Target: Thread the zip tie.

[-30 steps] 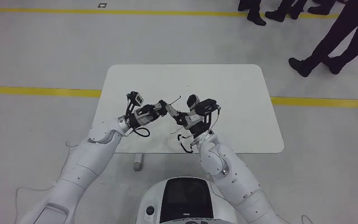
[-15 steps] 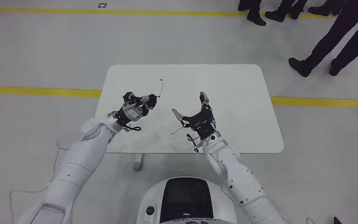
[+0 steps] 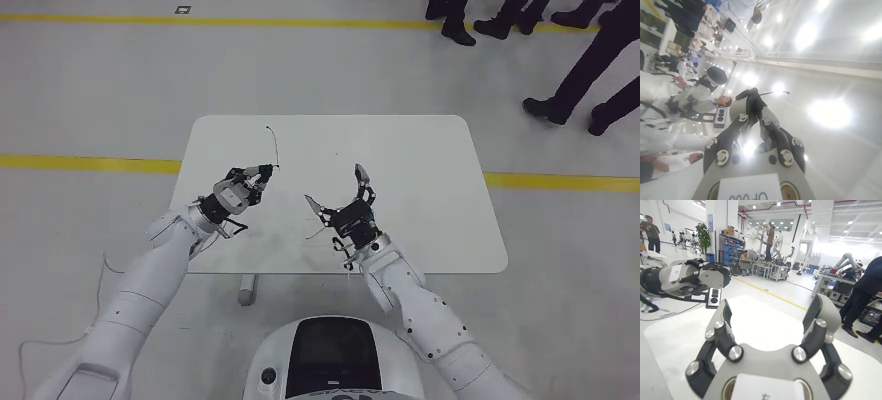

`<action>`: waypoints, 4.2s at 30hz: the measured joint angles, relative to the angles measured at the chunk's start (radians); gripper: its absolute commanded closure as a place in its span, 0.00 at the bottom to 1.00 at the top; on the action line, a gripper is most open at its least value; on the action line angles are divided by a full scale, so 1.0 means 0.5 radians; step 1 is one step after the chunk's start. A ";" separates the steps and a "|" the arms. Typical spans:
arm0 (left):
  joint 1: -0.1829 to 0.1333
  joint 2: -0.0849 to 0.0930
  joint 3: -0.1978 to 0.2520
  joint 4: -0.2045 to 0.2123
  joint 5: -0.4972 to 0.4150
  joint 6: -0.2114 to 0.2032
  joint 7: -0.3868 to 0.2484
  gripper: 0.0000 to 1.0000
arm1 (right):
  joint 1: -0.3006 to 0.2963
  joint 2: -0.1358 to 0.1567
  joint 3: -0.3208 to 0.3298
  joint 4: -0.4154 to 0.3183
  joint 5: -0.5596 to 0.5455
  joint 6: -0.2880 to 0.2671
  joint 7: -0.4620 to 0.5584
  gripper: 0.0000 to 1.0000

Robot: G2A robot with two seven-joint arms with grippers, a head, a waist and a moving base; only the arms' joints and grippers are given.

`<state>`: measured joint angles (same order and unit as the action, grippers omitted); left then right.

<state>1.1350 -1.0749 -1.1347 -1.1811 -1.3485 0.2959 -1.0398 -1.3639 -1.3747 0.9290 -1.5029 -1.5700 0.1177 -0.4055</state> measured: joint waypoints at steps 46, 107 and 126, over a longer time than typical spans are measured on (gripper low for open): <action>-0.045 0.001 0.284 0.010 -0.443 0.088 0.030 1.00 | 0.274 -0.051 -0.398 0.265 0.000 0.320 -0.190 0.72; -0.045 0.001 0.284 0.010 -0.443 0.088 0.030 1.00 | 0.389 -0.149 -0.456 0.406 0.000 0.417 -0.169 0.97; -0.045 0.001 0.284 0.010 -0.443 0.088 0.030 1.00 | 0.403 -0.140 -0.457 0.448 0.000 0.445 -0.176 1.00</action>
<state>1.1123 -1.0745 -0.9928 -1.1763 -1.5700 0.3400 -1.0247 -1.1622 -1.4445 0.7007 -1.2791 -1.5700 0.3400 -0.4936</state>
